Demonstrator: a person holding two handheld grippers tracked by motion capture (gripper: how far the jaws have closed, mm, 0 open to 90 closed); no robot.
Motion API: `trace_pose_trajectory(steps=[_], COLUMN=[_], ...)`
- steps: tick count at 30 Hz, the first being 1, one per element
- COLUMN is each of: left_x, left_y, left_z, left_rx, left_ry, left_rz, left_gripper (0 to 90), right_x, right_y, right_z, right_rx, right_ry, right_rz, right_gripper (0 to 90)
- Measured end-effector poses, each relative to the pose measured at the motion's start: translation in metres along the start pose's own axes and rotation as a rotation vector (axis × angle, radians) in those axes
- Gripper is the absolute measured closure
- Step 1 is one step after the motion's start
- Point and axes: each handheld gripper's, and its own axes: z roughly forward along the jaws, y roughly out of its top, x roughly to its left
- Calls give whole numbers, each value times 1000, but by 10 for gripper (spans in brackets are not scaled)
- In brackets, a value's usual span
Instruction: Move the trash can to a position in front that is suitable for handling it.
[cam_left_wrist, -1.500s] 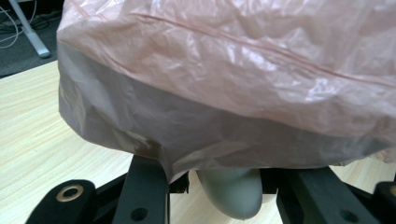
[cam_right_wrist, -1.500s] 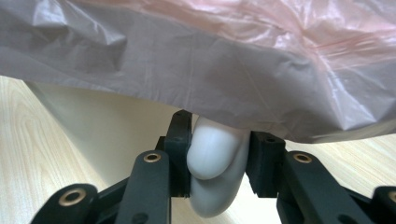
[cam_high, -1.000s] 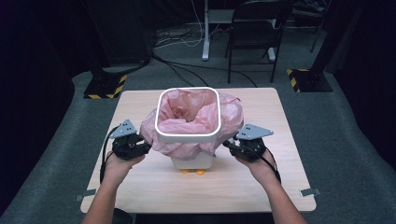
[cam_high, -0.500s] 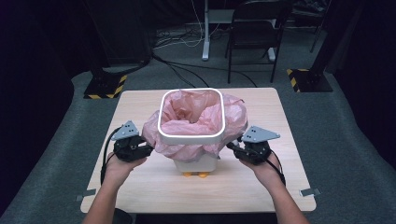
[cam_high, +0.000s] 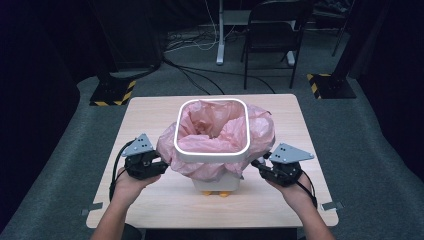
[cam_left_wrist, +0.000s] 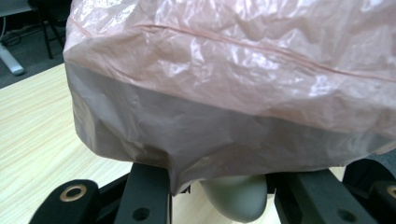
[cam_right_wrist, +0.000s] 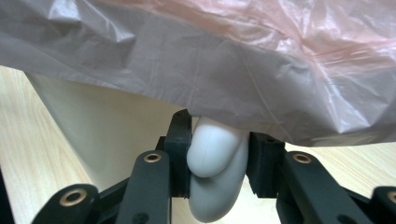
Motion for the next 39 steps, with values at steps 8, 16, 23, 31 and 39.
trace_pose_trajectory(steps=[8, 16, 23, 31, 39], left_x=[-9, -14, -10, -9, -6], left_y=[-2, -9, -14, -16, -16], left_z=[-1, 4, 7, 9, 3], left_rx=[23, 43, 13, 24, -7], left_ry=[-9, -10, -45, -44, -46], left_rz=[12, 26, 5, -14, -43], left_gripper=[663, 660, 652, 545, 381], right_x=[3, 2, -2, -4, -4], right_y=[-5, -17, -23, -26, -24], right_z=[-8, -6, -4, -4, -8], right_rx=[3, 19, 14, 11, 25], right_ry=[4, 13, 49, 40, 38], right_rz=[9, 16, 41, 65, 80], right_gripper=[652, 652, 643, 539, 409])
